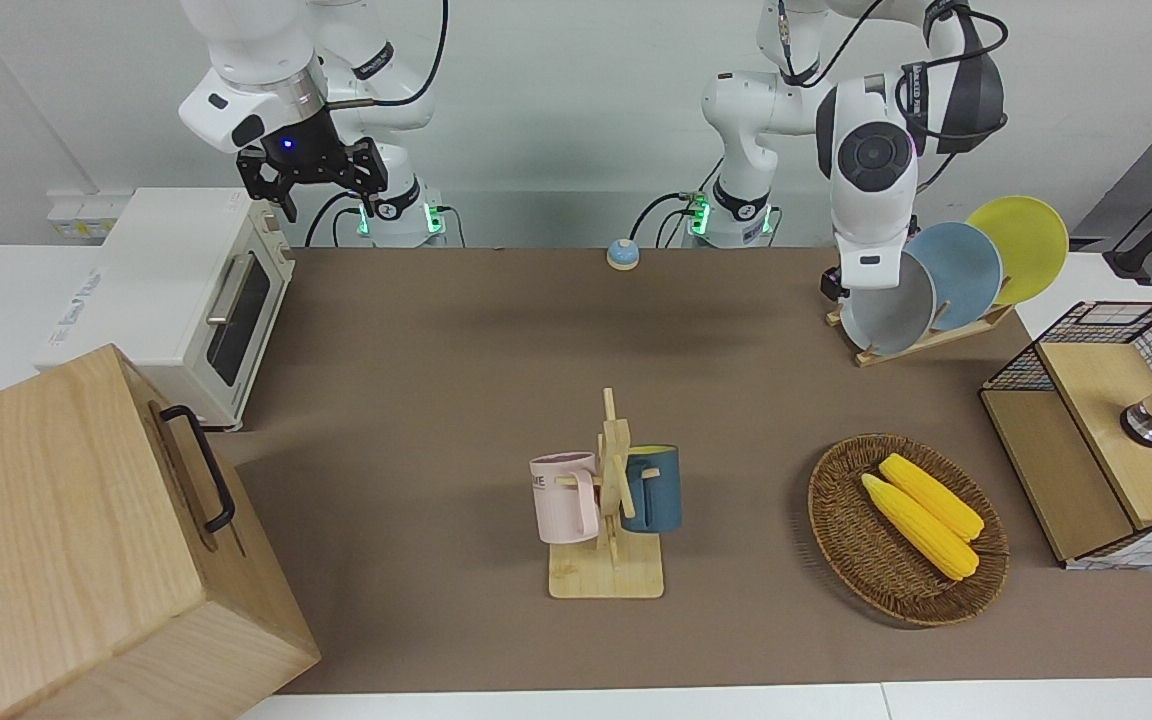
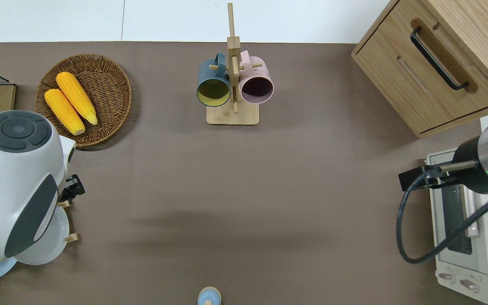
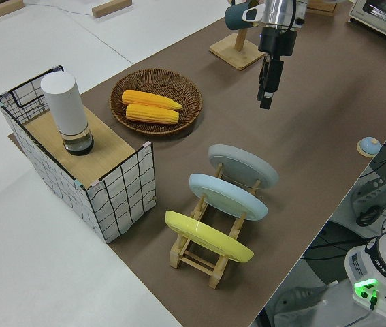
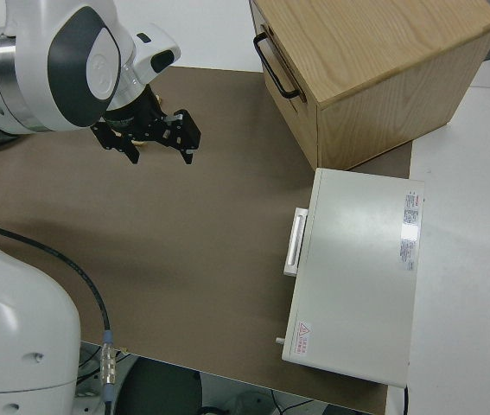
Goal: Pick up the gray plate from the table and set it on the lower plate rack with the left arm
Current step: 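Open the left gripper and withdraw it away from the plate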
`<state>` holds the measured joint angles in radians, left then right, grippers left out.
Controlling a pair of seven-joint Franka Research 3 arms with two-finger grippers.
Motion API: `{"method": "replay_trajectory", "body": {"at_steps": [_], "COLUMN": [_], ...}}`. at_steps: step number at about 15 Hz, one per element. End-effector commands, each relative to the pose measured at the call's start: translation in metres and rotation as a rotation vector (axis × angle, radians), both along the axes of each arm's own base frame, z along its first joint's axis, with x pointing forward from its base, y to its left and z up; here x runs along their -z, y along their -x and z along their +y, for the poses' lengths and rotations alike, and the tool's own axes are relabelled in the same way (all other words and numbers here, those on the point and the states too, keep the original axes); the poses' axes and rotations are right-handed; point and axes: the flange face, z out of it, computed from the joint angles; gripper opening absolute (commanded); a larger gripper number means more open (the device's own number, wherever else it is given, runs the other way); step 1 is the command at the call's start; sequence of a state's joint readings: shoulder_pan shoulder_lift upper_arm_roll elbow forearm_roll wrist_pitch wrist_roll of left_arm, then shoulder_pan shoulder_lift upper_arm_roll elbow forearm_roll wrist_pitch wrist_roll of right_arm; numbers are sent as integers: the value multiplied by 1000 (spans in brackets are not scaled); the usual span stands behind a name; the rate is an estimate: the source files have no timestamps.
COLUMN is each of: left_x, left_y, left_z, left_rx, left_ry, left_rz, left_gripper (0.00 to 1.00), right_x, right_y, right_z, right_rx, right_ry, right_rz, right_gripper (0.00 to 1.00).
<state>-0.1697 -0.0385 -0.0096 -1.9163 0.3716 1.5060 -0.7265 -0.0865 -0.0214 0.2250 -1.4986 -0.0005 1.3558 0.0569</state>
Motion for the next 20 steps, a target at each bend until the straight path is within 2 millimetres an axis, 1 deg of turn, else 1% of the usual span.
{"method": "replay_trajectory", "body": {"at_steps": [1, 2, 4, 7, 8, 10, 11, 13, 18, 20], "left_x": [-21, -24, -34, -47, -49, -48, -47, -47, -44, -45], "left_y": [1, 4, 2, -12, -16, -17, -17, -16, -9, -8], "left_z": [-22, -27, -30, -33, -28, -23, -17, -15, -12, -3], "left_rx": [118, 147, 231, 357, 390, 465, 491, 549, 541, 503], "left_ry": [158, 210, 277, 370, 406, 483, 493, 497, 503, 548], "left_rz": [15, 23, 17, -106, -120, -109, -107, -122, -148, -191], "left_gripper": [995, 995, 995, 995, 995, 995, 995, 998, 1000, 998], "right_x": [-4, -4, -4, -4, -4, -4, -4, -4, -4, -4], "right_y": [3, 3, 3, 3, 3, 3, 3, 3, 3, 3], "right_z": [-4, -3, -3, -3, -4, -4, -4, -4, -3, -4], "right_rx": [5, 3, 3, 3, 5, 5, 5, 5, 3, 5], "right_ry": [-2, -2, -2, -2, -2, -2, -2, -2, -2, -2], "right_rz": [5, 5, 5, 5, 5, 5, 5, 5, 5, 5], "right_gripper": [987, 990, 987, 987, 990, 990, 987, 990, 990, 990]}}
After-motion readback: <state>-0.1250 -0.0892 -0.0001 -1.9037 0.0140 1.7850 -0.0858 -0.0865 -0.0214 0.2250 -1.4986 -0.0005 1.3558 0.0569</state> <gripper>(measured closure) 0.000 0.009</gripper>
